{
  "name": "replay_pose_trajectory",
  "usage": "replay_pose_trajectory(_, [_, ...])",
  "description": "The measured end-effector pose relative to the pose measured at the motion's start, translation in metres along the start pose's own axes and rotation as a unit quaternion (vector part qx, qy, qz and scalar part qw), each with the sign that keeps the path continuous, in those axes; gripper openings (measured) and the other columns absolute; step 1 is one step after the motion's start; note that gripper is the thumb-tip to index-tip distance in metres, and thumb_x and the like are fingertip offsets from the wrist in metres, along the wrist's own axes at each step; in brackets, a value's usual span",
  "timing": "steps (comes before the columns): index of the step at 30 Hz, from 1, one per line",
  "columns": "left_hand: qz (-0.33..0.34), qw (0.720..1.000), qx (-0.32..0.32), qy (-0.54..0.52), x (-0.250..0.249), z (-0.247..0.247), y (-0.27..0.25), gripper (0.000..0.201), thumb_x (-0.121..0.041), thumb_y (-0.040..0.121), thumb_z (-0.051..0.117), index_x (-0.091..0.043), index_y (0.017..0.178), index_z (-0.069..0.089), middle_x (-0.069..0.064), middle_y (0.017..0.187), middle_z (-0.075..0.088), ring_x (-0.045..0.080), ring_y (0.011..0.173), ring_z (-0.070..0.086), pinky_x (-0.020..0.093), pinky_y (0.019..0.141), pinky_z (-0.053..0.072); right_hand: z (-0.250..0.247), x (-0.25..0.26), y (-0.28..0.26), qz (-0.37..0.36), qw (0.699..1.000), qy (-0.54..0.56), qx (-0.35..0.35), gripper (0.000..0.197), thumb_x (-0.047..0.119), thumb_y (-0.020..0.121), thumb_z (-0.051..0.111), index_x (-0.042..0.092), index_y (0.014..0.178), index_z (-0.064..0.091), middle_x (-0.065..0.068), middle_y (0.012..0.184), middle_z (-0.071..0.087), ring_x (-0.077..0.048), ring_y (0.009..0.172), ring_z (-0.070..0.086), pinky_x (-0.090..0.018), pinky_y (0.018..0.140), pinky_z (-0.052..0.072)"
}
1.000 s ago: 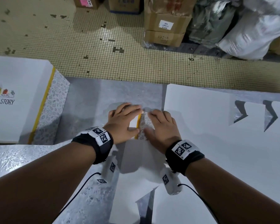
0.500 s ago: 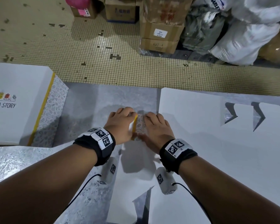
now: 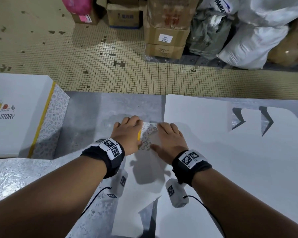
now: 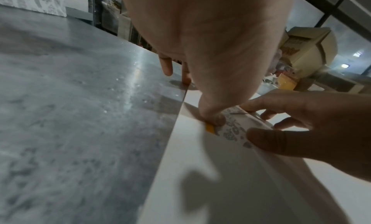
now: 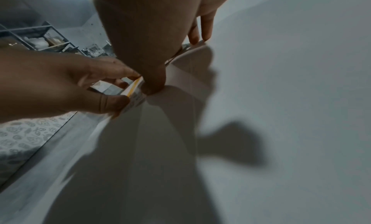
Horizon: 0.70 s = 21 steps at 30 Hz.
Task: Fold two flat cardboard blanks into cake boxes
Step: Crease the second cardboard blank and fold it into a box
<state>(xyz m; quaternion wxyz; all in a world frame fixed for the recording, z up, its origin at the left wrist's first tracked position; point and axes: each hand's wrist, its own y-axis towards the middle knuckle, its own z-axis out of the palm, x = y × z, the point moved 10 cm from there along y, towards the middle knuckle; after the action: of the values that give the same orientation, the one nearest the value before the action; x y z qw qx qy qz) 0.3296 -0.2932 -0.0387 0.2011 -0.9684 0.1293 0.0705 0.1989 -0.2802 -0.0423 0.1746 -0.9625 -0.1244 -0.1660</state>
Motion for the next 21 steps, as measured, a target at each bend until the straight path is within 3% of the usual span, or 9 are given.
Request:
replay_pose_trajectory(3, [-0.003,0.999,0.015,-0.030,0.003,0.000,0.001,0.071,-0.044,0.087,0.068,-0.022,0.145,0.033,-0.007,0.148,0.025,0.021,0.134,0.027,0.042,0.106,0.032,0.005,-0.011,-0.007,0.018,1.000,0.023,-0.003,0.090,0.056,0.086,0.059,0.015,0.154,0.018,0.006,0.155,0.018,-0.021,0.143,0.015,-0.034,0.120,0.020])
replay_pose_trajectory(7, [0.003,0.994,0.007,-0.105,0.008,0.000,-0.002,0.085,-0.049,0.084,0.071,-0.023,0.154,0.030,-0.011,0.152,0.025,0.017,0.139,0.022,0.040,0.115,0.029,0.002,-0.017,-0.012,0.021,0.998,0.040,-0.033,0.087,0.061,0.084,0.059,0.015,0.151,0.026,0.006,0.149,0.027,-0.018,0.139,0.018,-0.032,0.117,0.021])
replay_pose_trajectory(10, [-0.003,0.978,-0.005,-0.207,0.014,0.000,-0.009,0.096,-0.054,0.074,0.080,-0.028,0.154,0.033,-0.016,0.151,0.026,0.008,0.139,0.019,0.029,0.116,0.024,-0.002,-0.016,-0.010,0.016,0.999,0.025,-0.025,0.086,0.060,0.083,0.062,0.016,0.149,0.029,0.005,0.151,0.027,-0.020,0.140,0.019,-0.032,0.116,0.022])
replay_pose_trajectory(14, [0.015,0.966,0.030,-0.256,0.020,0.007,-0.017,0.119,-0.059,0.059,0.088,-0.038,0.156,0.023,-0.024,0.158,0.013,0.001,0.145,0.013,0.029,0.119,0.021,-0.001,-0.021,-0.013,0.008,0.997,0.074,0.003,0.092,0.048,0.082,0.069,0.017,0.155,0.021,0.006,0.159,0.022,-0.018,0.147,0.013,-0.033,0.122,0.018])
replay_pose_trajectory(17, [-0.008,0.961,0.007,-0.277,0.024,0.007,-0.021,0.101,-0.047,0.077,0.081,-0.033,0.157,0.021,-0.014,0.161,0.022,0.010,0.145,0.029,0.029,0.116,0.030,0.000,-0.030,-0.028,0.021,0.989,0.146,0.016,0.101,0.037,0.085,0.072,0.026,0.159,0.003,0.009,0.164,0.012,-0.012,0.152,0.004,-0.027,0.123,0.011])
replay_pose_trajectory(19, [-0.059,0.937,-0.058,-0.340,0.033,0.000,-0.028,0.080,-0.037,0.091,0.069,-0.026,0.157,0.024,-0.004,0.158,0.035,0.014,0.139,0.041,0.029,0.112,0.036,-0.003,-0.043,-0.045,0.045,0.985,0.169,-0.003,0.102,0.034,0.084,0.073,0.030,0.158,0.004,0.011,0.165,0.008,-0.009,0.152,0.003,-0.026,0.123,0.011])
replay_pose_trajectory(21, [-0.101,0.918,-0.106,-0.368,0.039,-0.004,-0.038,0.074,-0.035,0.097,0.061,-0.024,0.158,0.021,0.000,0.154,0.041,0.017,0.138,0.043,0.034,0.112,0.038,-0.002,-0.061,-0.068,0.078,0.983,0.165,-0.008,0.101,0.034,0.082,0.075,0.030,0.158,0.009,0.011,0.165,0.006,-0.008,0.151,0.002,-0.024,0.122,0.008])
